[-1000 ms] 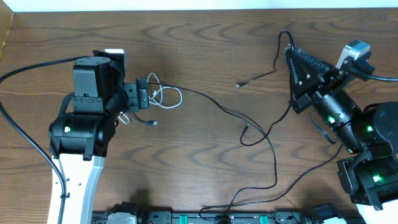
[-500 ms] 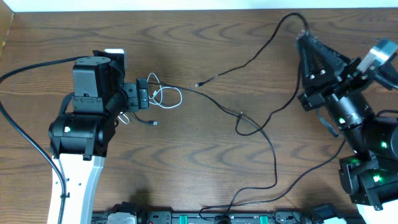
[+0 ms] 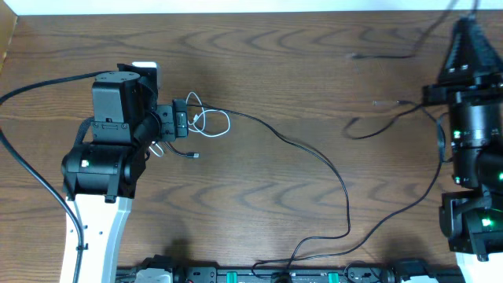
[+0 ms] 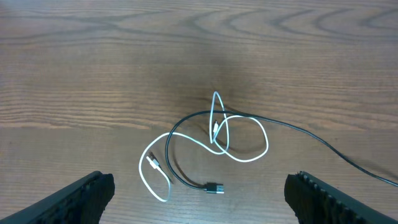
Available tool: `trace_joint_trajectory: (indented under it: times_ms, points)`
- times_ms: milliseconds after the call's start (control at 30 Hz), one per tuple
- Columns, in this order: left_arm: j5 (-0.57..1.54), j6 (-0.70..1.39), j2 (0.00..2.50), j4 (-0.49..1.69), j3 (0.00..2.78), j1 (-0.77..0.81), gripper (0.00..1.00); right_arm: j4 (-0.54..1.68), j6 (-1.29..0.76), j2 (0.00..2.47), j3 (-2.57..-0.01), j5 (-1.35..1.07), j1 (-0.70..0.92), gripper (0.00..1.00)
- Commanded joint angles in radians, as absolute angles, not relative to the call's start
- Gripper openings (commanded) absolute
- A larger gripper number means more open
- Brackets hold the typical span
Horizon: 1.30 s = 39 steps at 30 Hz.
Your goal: Untangle cables
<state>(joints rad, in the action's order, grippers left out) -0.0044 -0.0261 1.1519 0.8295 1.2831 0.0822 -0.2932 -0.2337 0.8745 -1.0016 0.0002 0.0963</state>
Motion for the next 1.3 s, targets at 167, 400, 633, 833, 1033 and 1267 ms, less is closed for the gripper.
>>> trace_joint_trajectory:
  times_ms: [167,400,633,833,1033,1267]
  points:
    - [0.000,-0.032,1.156,0.829,1.292,0.081,0.92,-0.280,-0.118,0.930,-1.016,0.069,-0.063,0.01]
    - [0.000,-0.032,1.156,0.829,1.292,0.081,0.92,-0.281,-0.062,1.005,-1.016,0.070,-0.141,0.01]
    - [0.000,-0.032,1.156,0.829,1.292,0.081,0.93,-0.282,-0.062,1.066,-1.016,0.070,-0.157,0.01]
    - [0.000,-0.032,1.156,0.829,1.292,0.081,0.92,-0.303,-0.042,1.089,-1.016,0.073,-0.157,0.01]
    - [0.000,-0.032,1.156,0.829,1.292,0.081,0.92,-0.344,-0.008,1.114,-1.016,0.101,-0.158,0.01]
    - [0.000,-0.032,1.156,0.829,1.292,0.081,0.92,-0.402,0.047,1.176,-1.016,0.213,-0.158,0.01]
